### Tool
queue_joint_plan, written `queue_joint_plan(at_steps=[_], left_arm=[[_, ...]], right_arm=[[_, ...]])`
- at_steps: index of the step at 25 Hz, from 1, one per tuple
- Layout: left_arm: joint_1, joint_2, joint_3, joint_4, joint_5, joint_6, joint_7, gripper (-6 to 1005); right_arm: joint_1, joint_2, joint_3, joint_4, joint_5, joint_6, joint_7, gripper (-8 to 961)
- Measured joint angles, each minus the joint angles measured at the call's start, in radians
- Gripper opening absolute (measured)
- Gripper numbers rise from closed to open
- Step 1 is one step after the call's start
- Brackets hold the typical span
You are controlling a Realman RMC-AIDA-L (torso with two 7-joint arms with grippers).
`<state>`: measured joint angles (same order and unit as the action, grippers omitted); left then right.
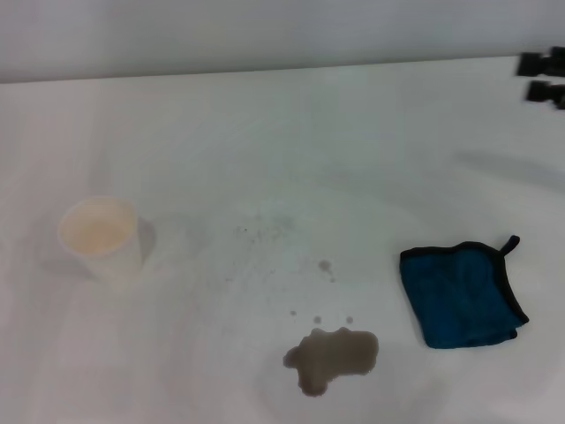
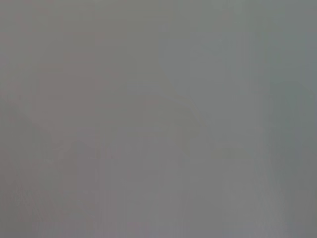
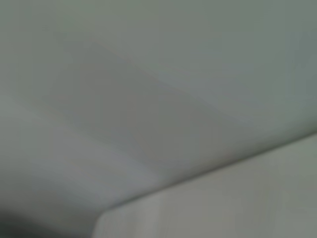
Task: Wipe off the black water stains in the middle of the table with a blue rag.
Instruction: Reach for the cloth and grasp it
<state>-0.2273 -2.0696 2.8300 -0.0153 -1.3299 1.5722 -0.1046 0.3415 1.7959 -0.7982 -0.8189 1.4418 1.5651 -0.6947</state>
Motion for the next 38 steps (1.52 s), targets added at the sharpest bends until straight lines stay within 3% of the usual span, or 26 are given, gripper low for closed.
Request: queue_joint_plan(at_steps=[1,3,4,5,8,11,17,24,31,38], left_arm=[[-0.006,0.0,0.0,-0.006,-0.01,0.009,0.0,880],[-0.016,0.0,0.0,-0.018,-0.021,0.025,0.0,880],[-0.019,0.0,0.0,-0.021,-0.025,0.03,-0.001,880],[-0.026,0.0,0.0,-0.026,-0.034,0.039,-0.001,880],[-0.032,0.001,0.0,-0.028,-0.065,0.049,-0.002,880],[-0.041,0.001,0.0,-0.035,-0.088,0.053,-0.002,879],[-0.047,0.0,0.0,-0.041,-0.089,0.068,-0.003,879],[-0.045,-0.001,0.0,-0.043,-0.095,0.09,-0.003,880],[-0.06,0.0,0.0,-0.046,-0.117,0.091,0.0,880],[-0.077,0.0,0.0,-0.065,-0.144,0.091,0.004,880]], right_arm=[[0.011,0.012,-0.003,-0.023,-0.008,0.055,0.024,747],[0.023,0.051,-0.013,-0.097,-0.048,0.122,0.085,748],[0.026,0.081,-0.027,-0.153,-0.095,0.146,0.12,747],[0.027,0.094,-0.034,-0.185,-0.126,0.15,0.14,747],[0.034,0.184,-0.095,-0.386,-0.336,0.183,0.244,746],[0.04,0.219,-0.182,-0.497,-0.476,0.188,0.333,745],[0.053,0.229,-0.319,-0.545,-0.596,0.146,0.434,744],[0.053,0.217,-0.523,-0.6,-0.678,0.029,0.586,742],[0.099,0.218,-0.705,-0.636,-0.881,0.049,0.801,739],[0.151,0.219,-0.834,-0.629,-0.951,0.083,0.962,737]])
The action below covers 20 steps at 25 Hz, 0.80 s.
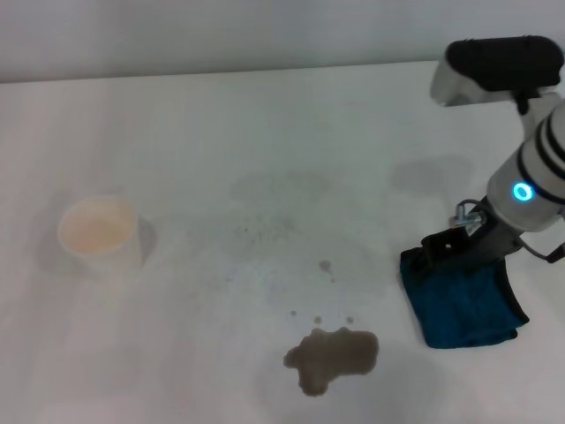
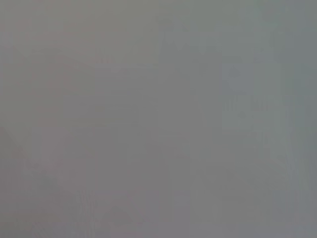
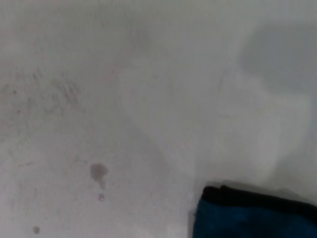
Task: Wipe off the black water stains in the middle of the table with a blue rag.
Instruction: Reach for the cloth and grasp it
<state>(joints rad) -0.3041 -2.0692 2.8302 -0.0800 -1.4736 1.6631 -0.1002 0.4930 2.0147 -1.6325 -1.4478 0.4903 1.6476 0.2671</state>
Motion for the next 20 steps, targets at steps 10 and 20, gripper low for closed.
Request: queue_joint_plan(at_steps=[10,20], left_arm=[[-0.032,0.0,0.0,-0.002,-0.001,-0.006,0.002,879],[-0.037,0.0,0.0,-0.016,0.0,-0.008,0.002,880]], right_arm=[[0.029,0.004,-0.088,0.066,-0.049,0.007,0.079,715],[0.074,0.003,-0.097,0.189,-0.076,-0.018,0.081,697]])
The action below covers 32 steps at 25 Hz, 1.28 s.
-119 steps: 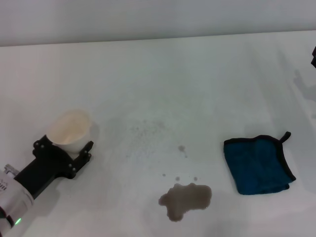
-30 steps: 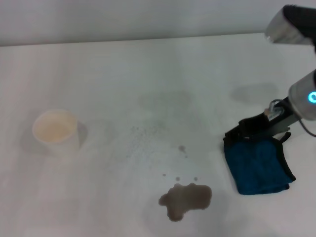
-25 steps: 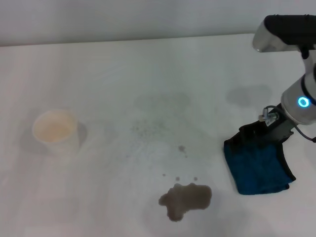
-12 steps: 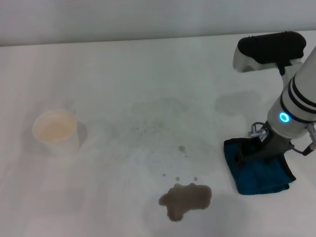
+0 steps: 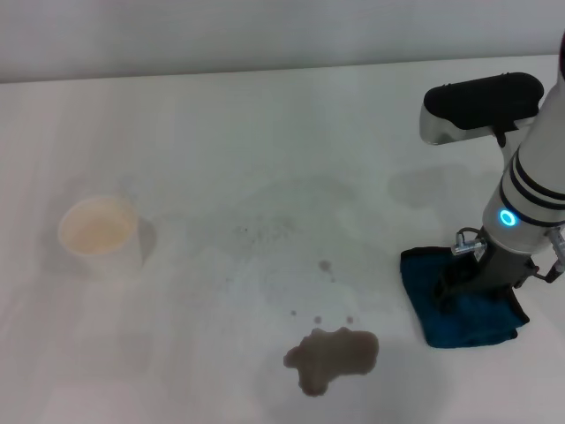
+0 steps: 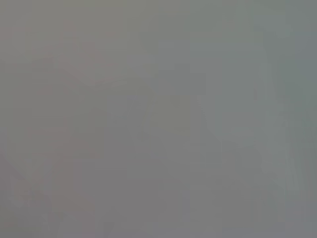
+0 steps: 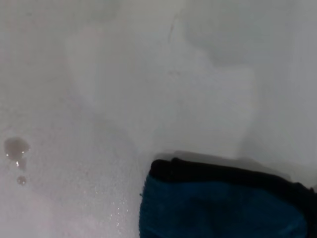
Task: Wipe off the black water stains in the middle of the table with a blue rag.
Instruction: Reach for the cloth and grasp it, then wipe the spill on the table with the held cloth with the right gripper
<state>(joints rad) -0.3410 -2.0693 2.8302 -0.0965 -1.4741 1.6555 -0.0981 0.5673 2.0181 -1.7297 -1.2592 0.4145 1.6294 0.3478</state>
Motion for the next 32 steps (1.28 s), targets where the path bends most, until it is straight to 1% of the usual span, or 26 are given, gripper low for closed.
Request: queue_joint_plan(at_steps=[4,9,22,28,32], left_arm=[[-0.005,0.001,0.0,0.0,-0.018,-0.004,0.0,880],[-0.006,0.002,0.0,-0.001,-0.025,-0.007,0.0,880],[-0.001,0.0,0.0,-0.011,-0.035,-0.012,0.0,880],[-0.001,0.0,0.0,-0.014,-0.035,-0.016,0.0,880],[-0.001,0.0,0.0,-0.024,-0.035,-0.016,0.0,880]], right_arm=[[0.028,0.002,-0.007,0.042,0.001,-0.006,-0.002,693],[0.047,0.004,-0.022,0.049,0.007,-0.004,-0.003,689],[0.064,0.006,-0.067,0.045,0.012,0.01,0.007,242],[0.07,0.01,-0.09,0.066,0.013,-0.008,0.018,74],[0.068,0.01,-0.105,0.062,0.05,-0.05,0.019,68]])
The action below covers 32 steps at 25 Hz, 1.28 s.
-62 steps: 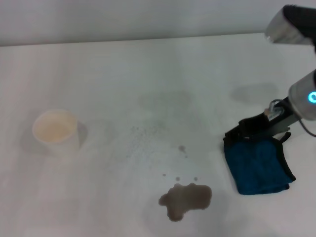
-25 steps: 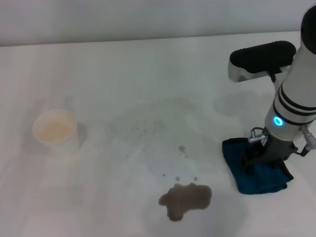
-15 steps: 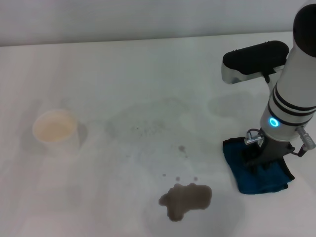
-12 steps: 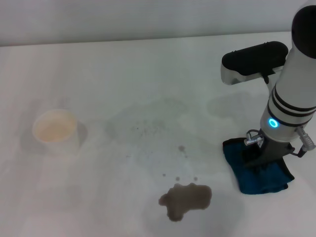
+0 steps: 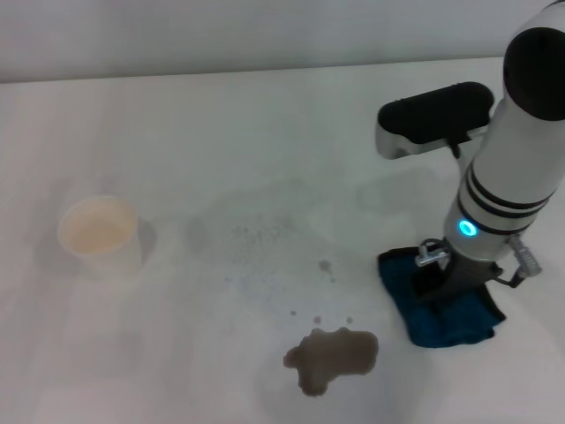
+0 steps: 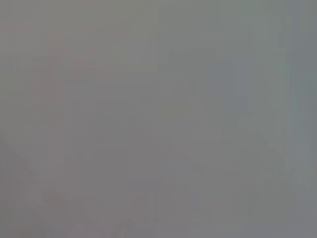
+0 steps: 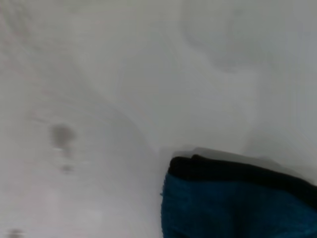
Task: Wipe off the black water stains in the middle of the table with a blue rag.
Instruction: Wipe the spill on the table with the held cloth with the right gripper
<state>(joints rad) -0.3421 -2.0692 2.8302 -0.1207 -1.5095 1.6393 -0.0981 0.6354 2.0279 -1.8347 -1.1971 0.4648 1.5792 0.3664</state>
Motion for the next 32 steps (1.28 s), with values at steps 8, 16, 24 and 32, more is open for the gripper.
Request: queue_joint_plan(at_steps=[8,16,24,32], left_arm=[[-0.016,0.007,0.0,0.0,0.0,0.0,-0.002,879],[-0.022,0.012,0.0,-0.001,0.0,0.001,-0.004,880],[-0.022,0.005,0.006,-0.002,0.0,-0.002,0.003,879],[-0.022,0.01,0.01,-0.002,0.009,-0.002,0.004,879]], right_arm=[[0.021,0.001,-0.074,-0.036,0.084,-0.055,0.016,68],[0.082,0.0,-0.227,-0.03,0.167,-0.066,0.085,66],[0.207,0.0,-0.387,-0.022,0.292,-0.105,0.176,64],[0.309,0.0,-0.497,0.042,0.442,-0.207,0.189,64]])
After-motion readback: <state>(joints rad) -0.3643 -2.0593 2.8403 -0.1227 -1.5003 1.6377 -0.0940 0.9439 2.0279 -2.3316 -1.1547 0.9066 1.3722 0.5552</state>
